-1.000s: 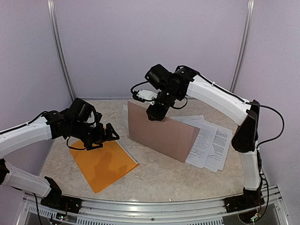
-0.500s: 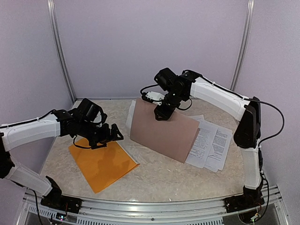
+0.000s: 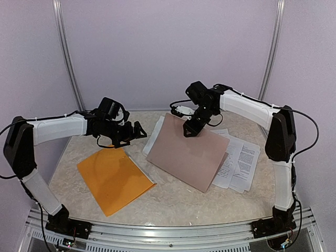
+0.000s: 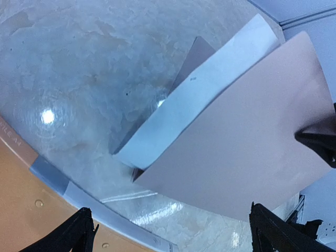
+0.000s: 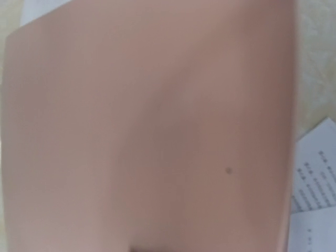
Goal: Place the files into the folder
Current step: Place the folder with some files at the center of the board.
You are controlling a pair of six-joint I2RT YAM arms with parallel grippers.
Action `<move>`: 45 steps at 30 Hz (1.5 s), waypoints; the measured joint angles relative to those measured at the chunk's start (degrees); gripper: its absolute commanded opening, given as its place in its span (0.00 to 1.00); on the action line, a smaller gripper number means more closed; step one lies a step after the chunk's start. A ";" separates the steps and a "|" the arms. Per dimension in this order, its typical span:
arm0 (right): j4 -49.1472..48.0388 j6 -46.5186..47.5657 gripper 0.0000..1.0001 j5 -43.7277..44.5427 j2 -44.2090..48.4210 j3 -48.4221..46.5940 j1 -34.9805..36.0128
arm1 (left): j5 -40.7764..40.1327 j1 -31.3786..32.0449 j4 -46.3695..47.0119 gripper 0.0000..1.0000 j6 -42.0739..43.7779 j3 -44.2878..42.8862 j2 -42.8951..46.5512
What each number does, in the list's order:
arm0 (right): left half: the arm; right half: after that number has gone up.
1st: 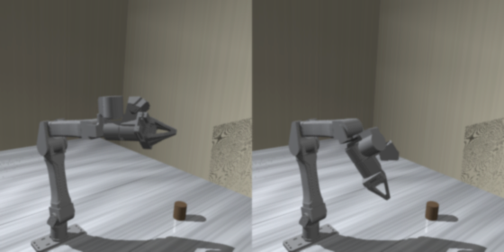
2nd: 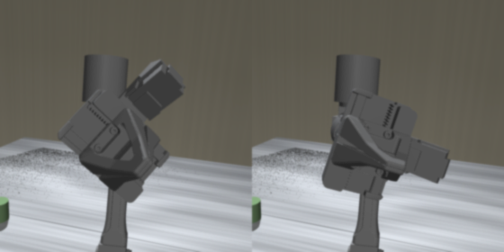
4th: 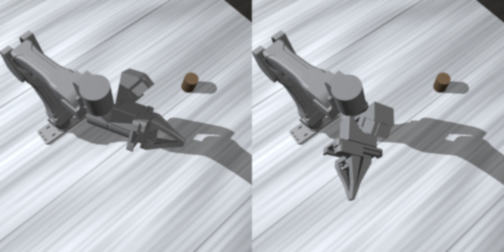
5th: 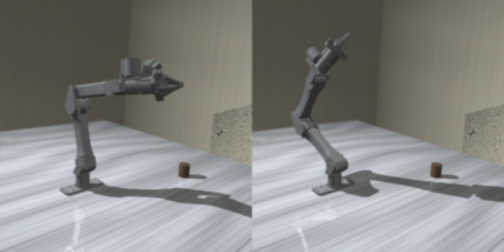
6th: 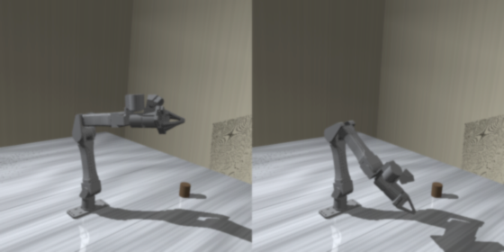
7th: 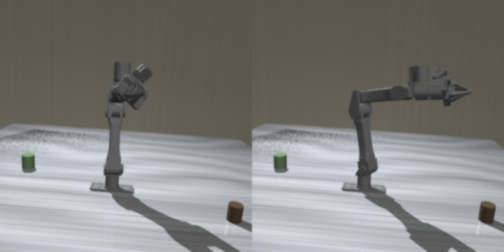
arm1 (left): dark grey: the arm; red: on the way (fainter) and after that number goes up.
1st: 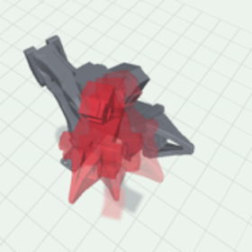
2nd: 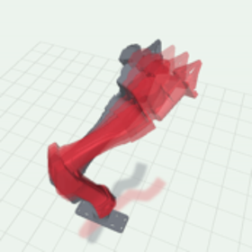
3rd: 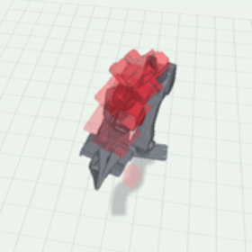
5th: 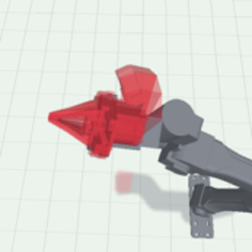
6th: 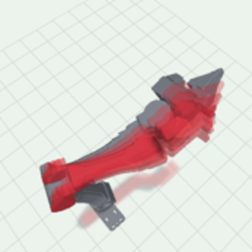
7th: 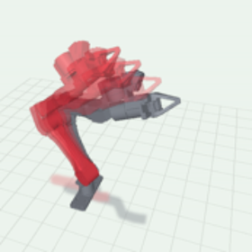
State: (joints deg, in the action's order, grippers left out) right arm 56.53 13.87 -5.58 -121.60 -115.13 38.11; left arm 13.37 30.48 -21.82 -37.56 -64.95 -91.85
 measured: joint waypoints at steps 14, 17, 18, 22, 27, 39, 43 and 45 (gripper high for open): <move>-1.73 1.57 0.30 -4.37 3.45 3.45 0.02 | 16.33 -5.53 11.63 0.99 7.87 -16.50 -22.16; -1.73 1.60 0.30 -4.68 3.61 3.45 0.02 | 18.78 -5.46 14.12 0.99 9.09 -17.31 -23.41; -1.73 1.57 0.30 -4.72 3.67 3.45 0.02 | 19.63 -5.38 14.95 0.99 9.46 -17.33 -23.71; -1.70 1.55 0.29 -4.74 3.85 3.45 0.02 | 22.51 -4.81 17.84 0.99 10.23 -17.35 -25.20; -1.73 1.53 0.29 -4.72 3.87 3.45 0.02 | 24.00 -2.82 21.35 0.99 10.69 -15.82 -25.62; -1.70 1.49 0.29 -4.72 3.87 3.45 0.02 | 23.43 1.25 22.77 0.99 11.39 -15.02 -25.62; -1.70 1.49 0.29 -4.68 3.87 3.45 0.02 | 22.88 1.75 22.80 0.99 11.52 -15.02 -25.55; -1.68 1.49 0.29 -4.61 3.85 3.45 0.02 | 22.25 1.88 22.75 0.99 11.58 -15.02 -25.38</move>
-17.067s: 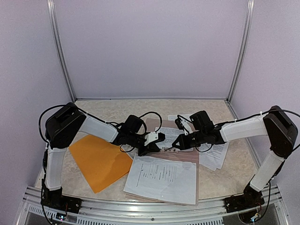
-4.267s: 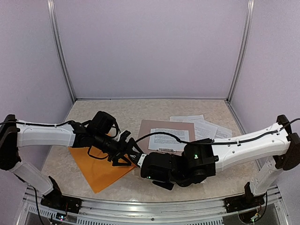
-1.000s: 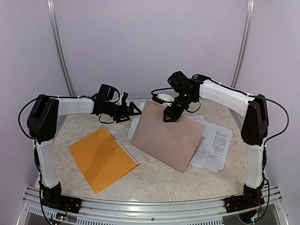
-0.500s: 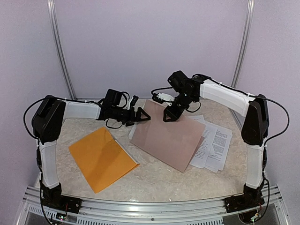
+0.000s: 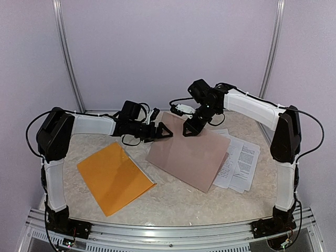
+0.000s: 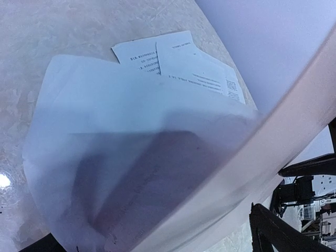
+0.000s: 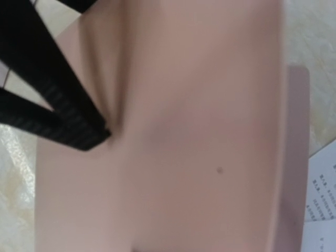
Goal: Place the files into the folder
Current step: Place the folder with some files at the center of the board.
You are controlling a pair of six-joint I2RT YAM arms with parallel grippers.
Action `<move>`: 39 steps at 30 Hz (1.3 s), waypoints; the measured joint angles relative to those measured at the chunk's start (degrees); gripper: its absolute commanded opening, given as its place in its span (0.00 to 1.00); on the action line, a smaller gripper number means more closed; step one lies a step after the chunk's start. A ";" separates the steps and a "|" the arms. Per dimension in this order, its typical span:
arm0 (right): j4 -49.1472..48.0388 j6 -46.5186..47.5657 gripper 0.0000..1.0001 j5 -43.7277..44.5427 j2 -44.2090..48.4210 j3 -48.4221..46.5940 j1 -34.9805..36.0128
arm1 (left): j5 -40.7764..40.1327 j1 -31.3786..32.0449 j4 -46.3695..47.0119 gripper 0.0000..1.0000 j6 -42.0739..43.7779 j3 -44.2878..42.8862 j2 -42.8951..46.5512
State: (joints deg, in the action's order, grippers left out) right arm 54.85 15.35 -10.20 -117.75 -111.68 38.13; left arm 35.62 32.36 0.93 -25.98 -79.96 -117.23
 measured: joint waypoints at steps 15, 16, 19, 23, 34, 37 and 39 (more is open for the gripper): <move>0.09 -1.33 0.18 0.04 0.11 0.00 0.37 | -5.75 -3.13 -4.09 0.99 3.54 3.69 8.44; 0.09 -1.49 0.16 0.07 0.15 0.00 0.46 | -6.12 -3.34 -4.11 0.99 3.76 4.17 9.20; -0.04 -2.45 0.06 0.02 0.85 0.35 0.85 | -6.73 -3.63 -4.63 0.99 4.20 5.70 11.63; 0.20 -4.37 0.00 1.11 2.38 0.85 2.21 | -8.28 -3.85 -5.88 0.99 4.59 6.73 13.97; 9.01 -15.54 0.04 19.47 1.68 -12.11 10.71 | -19.08 -4.04 -14.88 0.99 1.62 11.76 24.68; 11.50 -19.78 0.21 24.79 -3.80 -19.67 17.31 | -22.95 -4.04 -18.69 0.99 -3.37 15.85 30.21; 11.23 -21.40 0.26 25.42 -7.19 -22.47 19.19 | -24.65 -3.98 -19.71 0.99 -5.97 19.76 33.55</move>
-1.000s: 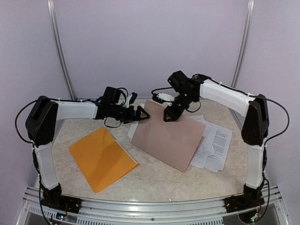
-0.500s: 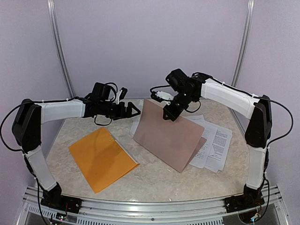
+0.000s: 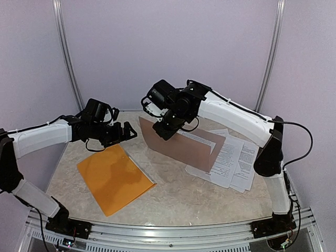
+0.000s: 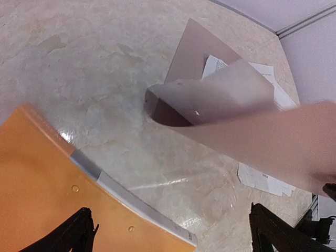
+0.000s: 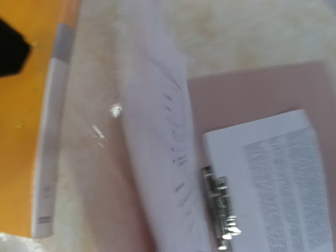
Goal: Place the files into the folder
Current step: Place the folder with some files at the center of the board.
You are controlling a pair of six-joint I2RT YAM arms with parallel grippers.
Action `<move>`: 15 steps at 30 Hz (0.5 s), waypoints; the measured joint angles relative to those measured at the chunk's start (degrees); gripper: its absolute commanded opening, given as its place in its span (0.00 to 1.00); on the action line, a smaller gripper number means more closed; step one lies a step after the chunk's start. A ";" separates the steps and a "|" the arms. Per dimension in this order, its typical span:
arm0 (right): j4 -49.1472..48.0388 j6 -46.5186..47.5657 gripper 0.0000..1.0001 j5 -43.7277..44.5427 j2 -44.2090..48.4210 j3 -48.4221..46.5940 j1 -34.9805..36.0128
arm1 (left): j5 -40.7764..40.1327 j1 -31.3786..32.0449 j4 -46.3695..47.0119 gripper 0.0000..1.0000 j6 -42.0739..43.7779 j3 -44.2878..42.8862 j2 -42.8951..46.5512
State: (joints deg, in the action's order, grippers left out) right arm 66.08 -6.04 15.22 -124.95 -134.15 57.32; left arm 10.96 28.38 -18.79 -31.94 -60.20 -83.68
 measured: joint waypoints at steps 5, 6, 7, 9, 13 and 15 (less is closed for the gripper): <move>0.04 -3.02 0.39 0.26 -6.05 -0.44 4.28 | -3.82 0.31 -4.66 0.99 -5.35 6.86 8.72; 0.00 -3.69 0.42 0.26 -6.56 0.02 5.14 | -4.48 0.35 -5.25 0.99 -6.01 7.48 10.14; -0.09 -4.02 0.46 0.20 -6.67 0.92 5.95 | -5.25 0.46 -6.03 0.99 -6.78 8.07 11.93; -0.37 -4.98 0.55 -0.02 -6.62 2.45 7.13 | -6.78 0.61 -7.74 0.99 -7.85 8.44 15.26; -2.27 -6.67 0.72 -0.52 -6.29 6.67 9.03 | -10.27 0.63 -10.43 0.99 -8.72 8.39 21.27; -3.43 -7.21 0.78 -1.09 -5.64 9.84 9.79 | -11.69 0.52 -11.39 0.99 -8.52 8.20 22.80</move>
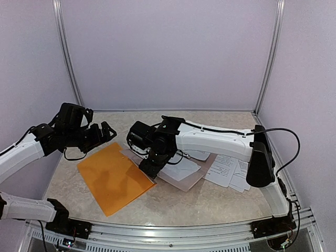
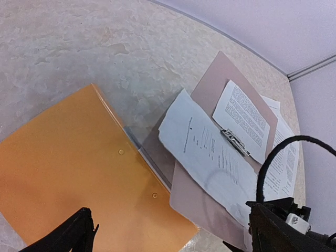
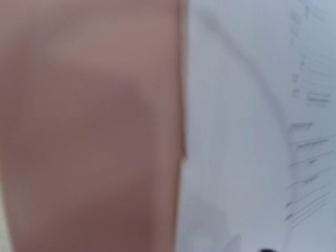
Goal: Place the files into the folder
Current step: Place the folder with some files at the center of the board.
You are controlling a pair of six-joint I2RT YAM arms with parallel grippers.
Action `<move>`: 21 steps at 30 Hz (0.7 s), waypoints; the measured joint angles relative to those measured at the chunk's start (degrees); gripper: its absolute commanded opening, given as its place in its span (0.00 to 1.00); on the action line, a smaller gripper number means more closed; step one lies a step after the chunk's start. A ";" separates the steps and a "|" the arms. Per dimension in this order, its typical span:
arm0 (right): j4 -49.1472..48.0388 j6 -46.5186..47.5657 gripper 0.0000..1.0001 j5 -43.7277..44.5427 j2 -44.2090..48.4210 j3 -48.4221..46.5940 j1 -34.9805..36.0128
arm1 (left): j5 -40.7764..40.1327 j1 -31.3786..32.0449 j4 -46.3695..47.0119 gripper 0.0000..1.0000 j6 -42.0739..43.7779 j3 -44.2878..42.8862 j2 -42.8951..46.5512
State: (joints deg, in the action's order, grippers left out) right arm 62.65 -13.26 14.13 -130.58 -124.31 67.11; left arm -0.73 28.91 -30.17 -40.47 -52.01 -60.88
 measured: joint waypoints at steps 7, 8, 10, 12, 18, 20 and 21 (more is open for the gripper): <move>-6.32 -0.57 0.83 -4.46 7.30 11.37 0.74 | 0.31 -2.14 -1.33 0.99 2.49 -3.06 -4.68; -7.85 -0.57 0.83 -5.31 9.14 13.29 0.74 | 0.98 -2.47 -1.07 0.99 2.84 -3.34 -5.97; -11.04 -0.55 0.83 -7.17 12.96 17.07 0.72 | 2.69 -3.15 -0.42 0.99 3.37 -3.54 -8.24; -14.80 -0.55 0.83 -9.18 16.94 21.00 0.52 | 5.25 -4.28 0.20 0.99 3.72 -4.11 -11.15; -26.86 -1.27 0.78 -14.86 26.34 35.47 -3.34 | 14.84 -8.33 2.25 0.94 5.18 -11.06 -23.21; -30.29 -1.44 0.77 -16.83 27.80 39.98 -6.58 | 17.46 -8.79 2.97 0.91 5.90 -14.12 -28.06; -32.30 -1.42 0.76 -17.90 28.17 42.47 -9.16 | 18.67 -8.83 3.26 0.90 6.23 -15.56 -30.49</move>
State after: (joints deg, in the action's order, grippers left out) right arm 30.35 -14.68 -3.77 -102.41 -81.84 57.95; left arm 17.93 20.08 -26.92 -34.24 -67.57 -91.37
